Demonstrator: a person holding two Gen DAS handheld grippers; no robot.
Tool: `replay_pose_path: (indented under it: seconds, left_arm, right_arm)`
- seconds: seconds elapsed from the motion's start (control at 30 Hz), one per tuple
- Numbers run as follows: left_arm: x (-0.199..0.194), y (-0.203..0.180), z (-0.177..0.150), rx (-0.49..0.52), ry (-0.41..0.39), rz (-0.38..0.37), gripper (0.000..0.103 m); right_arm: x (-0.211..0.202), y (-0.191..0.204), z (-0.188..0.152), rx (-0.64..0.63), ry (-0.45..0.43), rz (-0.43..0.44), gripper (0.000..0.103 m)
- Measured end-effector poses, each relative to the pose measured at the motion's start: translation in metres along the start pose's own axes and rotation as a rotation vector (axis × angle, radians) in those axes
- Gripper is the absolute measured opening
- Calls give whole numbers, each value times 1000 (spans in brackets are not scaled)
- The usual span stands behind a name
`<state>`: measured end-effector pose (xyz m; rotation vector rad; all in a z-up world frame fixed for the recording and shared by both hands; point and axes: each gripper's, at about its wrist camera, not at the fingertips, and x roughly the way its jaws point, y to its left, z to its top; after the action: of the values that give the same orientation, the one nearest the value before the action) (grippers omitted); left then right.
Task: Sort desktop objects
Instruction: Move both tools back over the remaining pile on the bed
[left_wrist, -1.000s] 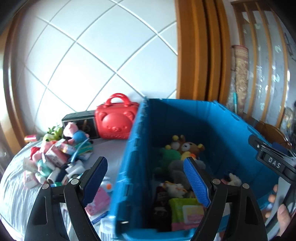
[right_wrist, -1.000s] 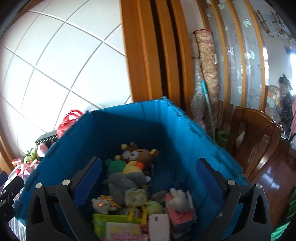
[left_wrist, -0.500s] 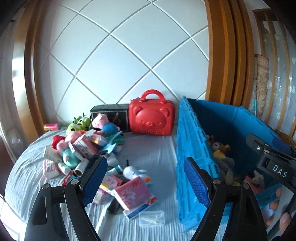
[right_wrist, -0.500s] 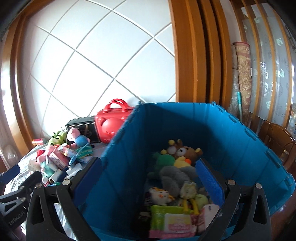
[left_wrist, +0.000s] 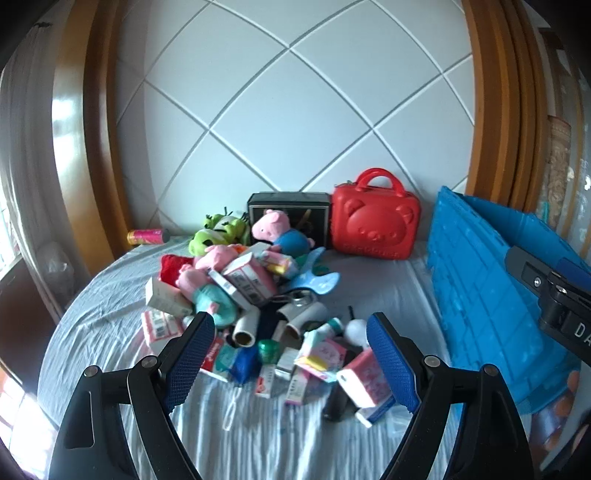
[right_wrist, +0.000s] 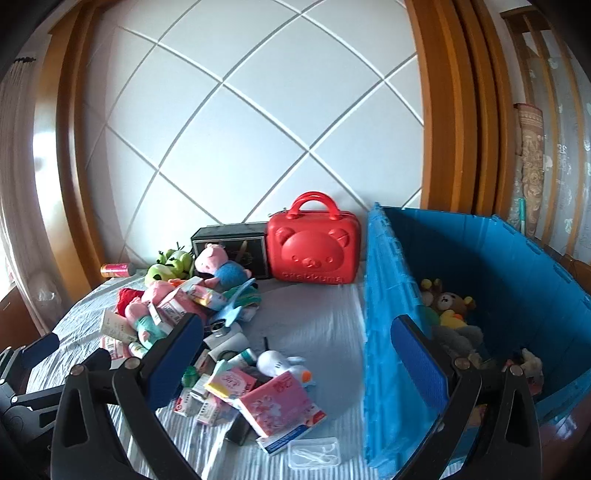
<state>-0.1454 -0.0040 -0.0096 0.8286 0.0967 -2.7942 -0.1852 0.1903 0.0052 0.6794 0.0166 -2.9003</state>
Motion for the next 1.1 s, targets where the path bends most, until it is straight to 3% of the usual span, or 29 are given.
replay_pose_path:
  seconds: [0.3, 0.57, 0.73, 0.97, 1.1]
  left_arm:
    - [52, 83, -24, -78, 131, 123, 85]
    - [94, 126, -46, -111, 219, 242, 85]
    - [116, 157, -64, -138, 282, 293, 85]
    - [158, 200, -74, -105, 354, 261, 85]
    - [190, 245, -82, -77, 399, 226, 85]
  right_arm:
    - [70, 91, -35, -79, 166, 120, 103]
    - [129, 134, -65, -130, 292, 233, 103]
    - [156, 152, -79, -135, 362, 239, 103]
    - [191, 201, -96, -129, 437, 232, 103]
    - [216, 246, -110, -90, 477, 189, 103]
